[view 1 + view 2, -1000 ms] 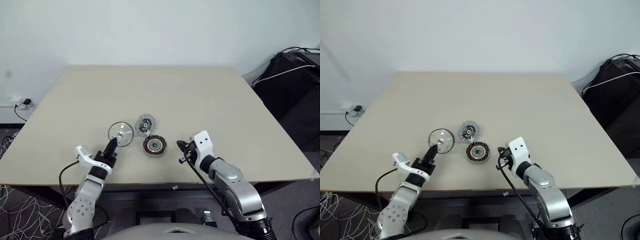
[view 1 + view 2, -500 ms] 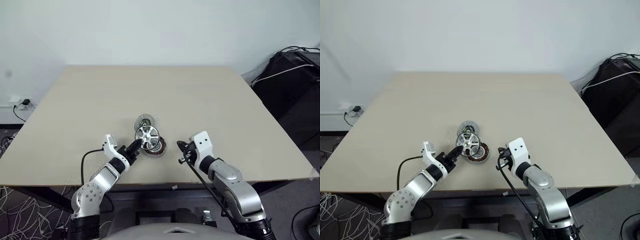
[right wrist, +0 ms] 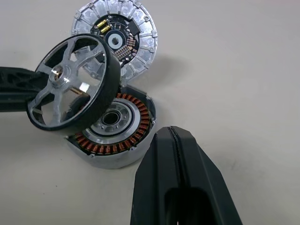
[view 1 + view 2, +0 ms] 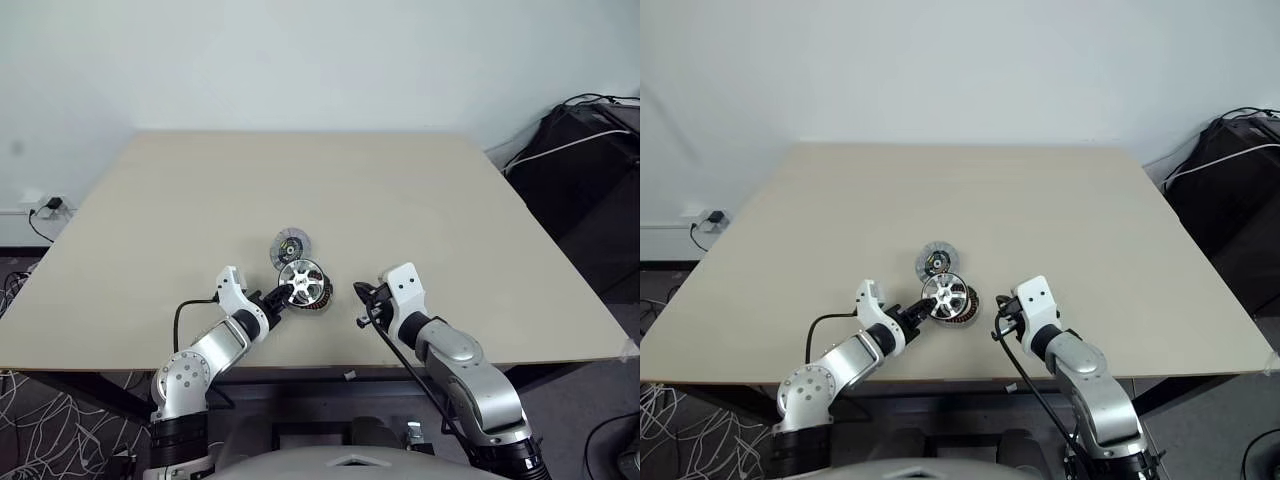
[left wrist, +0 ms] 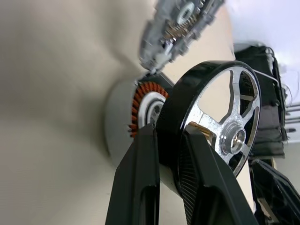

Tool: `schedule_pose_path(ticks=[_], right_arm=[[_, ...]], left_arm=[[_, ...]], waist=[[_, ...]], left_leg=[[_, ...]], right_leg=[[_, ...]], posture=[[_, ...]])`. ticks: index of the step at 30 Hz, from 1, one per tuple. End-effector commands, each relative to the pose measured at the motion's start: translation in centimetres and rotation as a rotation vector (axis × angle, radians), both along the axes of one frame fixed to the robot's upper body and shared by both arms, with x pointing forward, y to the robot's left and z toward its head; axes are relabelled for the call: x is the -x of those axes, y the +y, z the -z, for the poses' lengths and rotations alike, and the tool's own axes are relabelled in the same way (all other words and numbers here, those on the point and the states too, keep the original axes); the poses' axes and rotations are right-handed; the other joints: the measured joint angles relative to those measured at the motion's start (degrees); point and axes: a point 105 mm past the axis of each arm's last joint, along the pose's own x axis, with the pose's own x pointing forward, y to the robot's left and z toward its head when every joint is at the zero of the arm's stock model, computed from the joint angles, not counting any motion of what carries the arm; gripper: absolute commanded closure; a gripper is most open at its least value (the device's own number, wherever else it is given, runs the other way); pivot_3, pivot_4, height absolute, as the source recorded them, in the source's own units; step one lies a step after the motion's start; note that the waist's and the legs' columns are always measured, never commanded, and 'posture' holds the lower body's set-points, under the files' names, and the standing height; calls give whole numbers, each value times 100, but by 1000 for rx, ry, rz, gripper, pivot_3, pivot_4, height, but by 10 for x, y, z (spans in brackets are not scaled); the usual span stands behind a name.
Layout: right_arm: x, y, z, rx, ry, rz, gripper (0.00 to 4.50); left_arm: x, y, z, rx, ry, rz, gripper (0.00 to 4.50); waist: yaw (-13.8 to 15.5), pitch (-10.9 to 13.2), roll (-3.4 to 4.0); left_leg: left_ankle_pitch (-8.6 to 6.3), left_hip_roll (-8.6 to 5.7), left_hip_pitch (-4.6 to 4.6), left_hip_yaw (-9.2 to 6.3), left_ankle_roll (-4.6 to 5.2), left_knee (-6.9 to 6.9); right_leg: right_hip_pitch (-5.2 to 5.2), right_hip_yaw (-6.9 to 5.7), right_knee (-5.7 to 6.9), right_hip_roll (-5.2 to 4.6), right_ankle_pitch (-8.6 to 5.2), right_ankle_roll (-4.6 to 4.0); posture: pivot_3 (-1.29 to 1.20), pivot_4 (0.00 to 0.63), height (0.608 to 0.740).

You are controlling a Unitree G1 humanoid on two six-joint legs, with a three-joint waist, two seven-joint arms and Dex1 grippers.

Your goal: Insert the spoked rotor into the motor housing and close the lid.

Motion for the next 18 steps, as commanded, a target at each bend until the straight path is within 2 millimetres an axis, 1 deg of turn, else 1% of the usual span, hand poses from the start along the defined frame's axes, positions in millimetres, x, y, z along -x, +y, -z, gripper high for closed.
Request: schedule_pose_path(ticks=[1, 12, 18], right_arm=[[-4, 2, -14, -8, -58, 0, 4500], [-4, 4, -14, -16, -60, 3, 4500], [-4, 3, -14, -17, -61, 6, 4500]], left_arm=[[-8, -14, -11, 63, -3, -1, 4219], [-5, -32, -9, 87, 49, 74, 4219], [-8, -37, -10, 95, 52, 81, 4219]], waist=[[11, 0, 0], [15, 0, 0], [24, -1, -1]], left_leg=[[0, 0, 0, 0, 0, 0], [1, -2, 0, -1, -1, 0], [1, -4, 0, -1, -1, 0]], right_leg=[[0, 0, 0, 0, 0, 0], [0, 0, 0, 0, 0, -1], [3, 0, 0, -1, 1, -2]], posture=[[0, 0, 740], [0, 0, 740], [0, 0, 740]])
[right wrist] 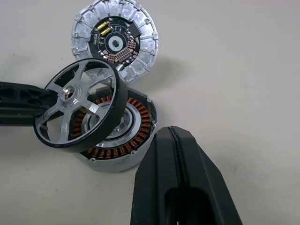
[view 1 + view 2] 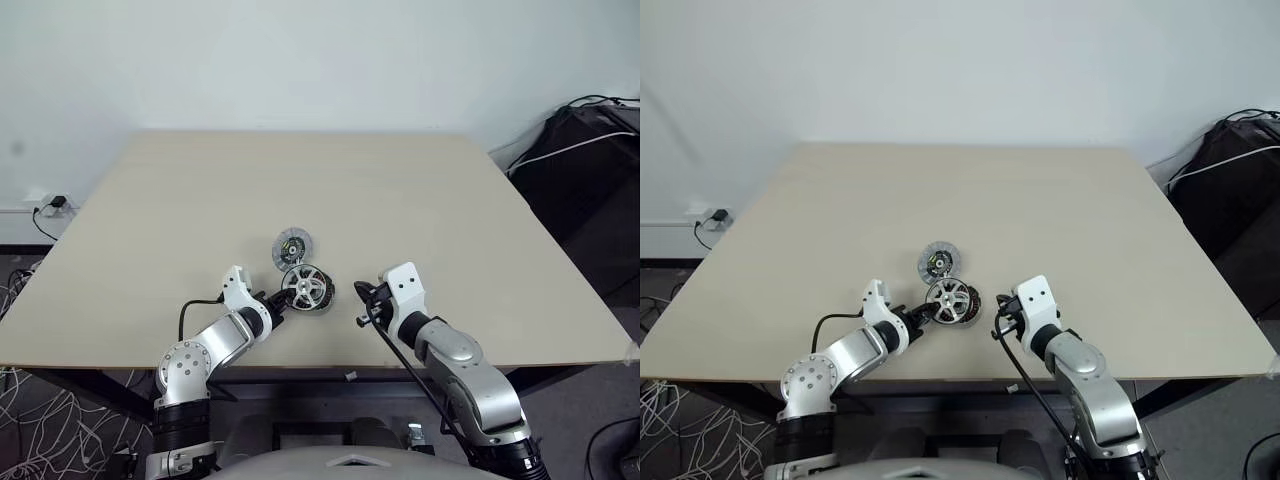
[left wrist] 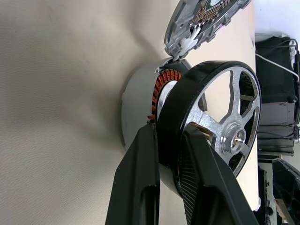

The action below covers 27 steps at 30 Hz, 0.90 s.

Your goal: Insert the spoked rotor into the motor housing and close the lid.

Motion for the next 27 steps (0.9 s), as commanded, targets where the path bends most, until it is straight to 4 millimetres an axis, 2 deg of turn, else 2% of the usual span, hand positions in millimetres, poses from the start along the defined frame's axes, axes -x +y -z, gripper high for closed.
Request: schedule_pose_path(ticks=[1, 14, 25, 26, 27], right_arm=[[-3, 4, -14, -16, -58, -7, 4500], [-4, 4, -15, -17, -62, -7, 4500], [-4, 3, -15, -14, -64, -5, 4500], [-4, 3, -15, -14, -64, -6, 4500], [-4, 3, -15, -13, -65, -7, 4500]], left_arm=[[-8, -32, -20, 100, -49, 46, 4219], [-15, -46, -20, 115, -44, 76, 4219], [-16, -39, -22, 102, -62, 59, 603], [-16, -37, -24, 98, -77, 57, 352], [-16, -35, -27, 99, -92, 56, 352]], waist=[[2, 0, 0], [-3, -1, 2], [-6, -4, 6], [-6, -4, 6], [-7, -4, 6]], left_leg=[[0, 0, 0, 0, 0, 0], [0, -1, 2, -7, -2, 9], [-4, -1, 10, -5, -11, 9], [-6, 0, 11, -5, -14, 9], [-5, 0, 11, -5, -15, 9]], right_leg=[[0, 0, 0, 0, 0, 0], [7, -3, 0, 2, 4, 0], [14, -2, 0, 2, 4, 0], [14, -2, 0, 2, 4, 0], [15, -2, 0, 2, 4, 0]], posture=[[0, 0, 740], [0, 0, 740], [0, 0, 740], [0, 0, 740], [0, 0, 740]])
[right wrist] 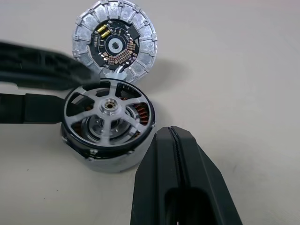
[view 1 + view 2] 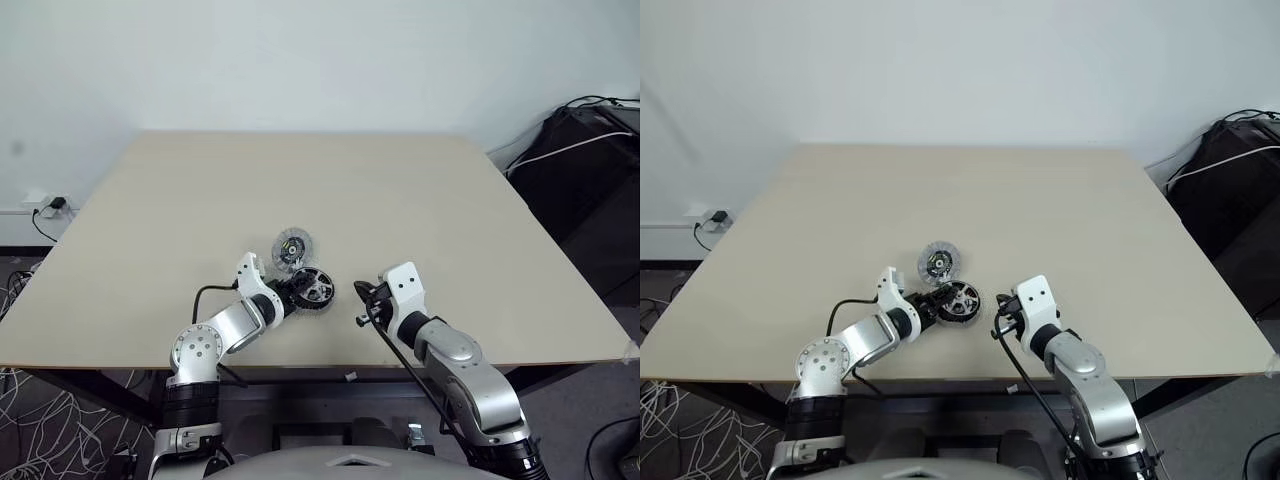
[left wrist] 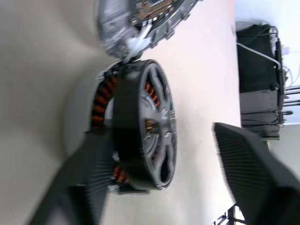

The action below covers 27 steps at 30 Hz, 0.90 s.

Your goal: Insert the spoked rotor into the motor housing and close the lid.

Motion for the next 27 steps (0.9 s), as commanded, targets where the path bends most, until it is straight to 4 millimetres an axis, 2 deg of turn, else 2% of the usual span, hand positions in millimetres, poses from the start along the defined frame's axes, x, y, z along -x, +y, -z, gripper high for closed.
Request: schedule_pose_path(ticks=[1, 9, 14, 17, 23, 27], right_arm=[[-4, 3, -15, -10, -63, -12, 4500], [-6, 3, -15, -10, -63, -18, 4500], [-7, 7, -15, -11, -63, -35, 4500], [-8, 8, -16, -13, -66, -40, 4500], [-10, 16, -15, -31, -70, -59, 4500], [-12, 25, -11, -32, -66, -93, 4500]], left_arm=[[2, -14, -16, 72, -54, -4, 352], [13, 8, -26, 58, -102, -43, 352], [12, 20, -28, 39, -119, -83, 352], [11, 26, -34, -13, -200, -82, 352], [15, 50, -37, -388, -569, -64, 352], [28, 54, -24, -658, -793, 85, 352]], waist=[[-5, 0, 0], [5, 2, -3], [0, 2, -2], [-6, 2, -2], [-49, -5, 12], [-46, -4, 16]], left_leg=[[0, 0, 0, 0, 0, 0], [5, 1, -6, 0, 9, -9], [-6, 1, -4, 2, -10, -7], [-6, 0, -5, 2, -10, -7], [-5, 0, -2, 17, -20, -24], [-7, 5, -5, 18, -21, -29]], right_leg=[[0, 0, 0, 0, 0, 0], [-11, 3, -2, -1, -2, -4], [-8, 2, -2, -1, -1, -3], [-10, 2, -2, 0, -1, -3], [-17, 6, -7, 0, -2, -18], [-23, 10, -12, -7, 1, -30]], posture=[[0, 0, 740], [0, 0, 740], [0, 0, 740], [0, 0, 740], [0, 0, 740], [0, 0, 740]])
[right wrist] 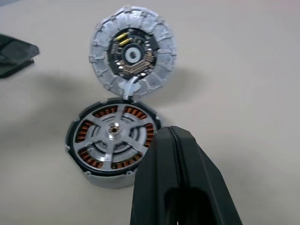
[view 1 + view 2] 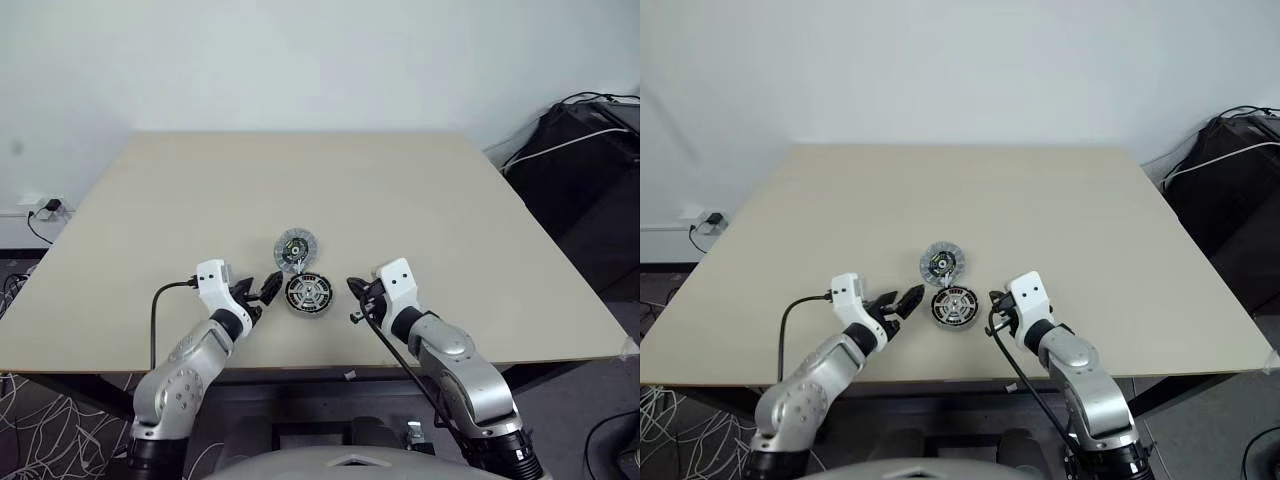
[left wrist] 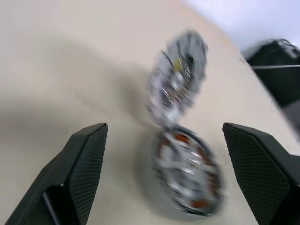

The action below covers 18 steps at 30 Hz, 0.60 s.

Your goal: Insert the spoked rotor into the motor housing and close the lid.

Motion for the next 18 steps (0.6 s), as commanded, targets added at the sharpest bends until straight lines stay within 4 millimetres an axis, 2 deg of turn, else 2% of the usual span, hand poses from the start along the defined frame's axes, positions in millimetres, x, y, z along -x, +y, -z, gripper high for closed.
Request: schedule_pose_path(ticks=[1, 3, 6, 12, 16, 17, 18], right_arm=[[-7, 12, -11, -13, -59, -41, 4500], [-9, 18, -10, -16, -60, -61, 4500], [-14, 27, -6, -10, -60, -86, 4500], [-24, 44, 2, -20, -46, -118, 4500], [-27, 56, -3, -31, -62, -154, 4500], [-28, 59, -5, -36, -68, -161, 4500], [-29, 61, -6, -40, -73, -166, 4500]], left_arm=[[7, -4, -3, -199, -199, 124, 352], [12, -1, 2, -247, -244, 159, 352], [19, 2, 12, -283, -263, 213, 961], [32, 3, 27, -345, -283, 280, 2961], [44, -1, 36, -353, -283, 328, 4277], [46, -1, 37, -356, -283, 334, 4474], [47, -2, 38, -357, -283, 336, 4474]], waist=[[-1, 2, 10], [-5, 3, 13], [-17, 4, 15], [-20, 6, 18], [-29, 6, 19], [-31, 6, 19], [-36, 6, 20]], left_leg=[[0, 4, 0, 0, 0, 0], [0, 19, 0, -1, 1, -1], [-1, 22, -7, -2, 3, -1], [1, 21, -18, -4, 11, -2], [13, 22, -17, -4, 30, -2], [13, 22, -17, -5, 30, -1], [13, 22, -17, -5, 30, -1]], right_leg=[[0, 0, 1, -1, 0, -1], [-3, 0, 2, -6, 1, -1], [-9, 0, 2, -10, 1, -1], [-17, -3, 3, -9, 1, 0], [-17, -3, 7, -8, 2, 1], [-17, -3, 7, -8, 2, 1], [-17, -3, 8, -8, 2, 1]], posture=[[0, 0, 740], [0, 0, 740], [0, 0, 740], [0, 0, 740], [0, 0, 740], [0, 0, 740], [0, 0, 740]])
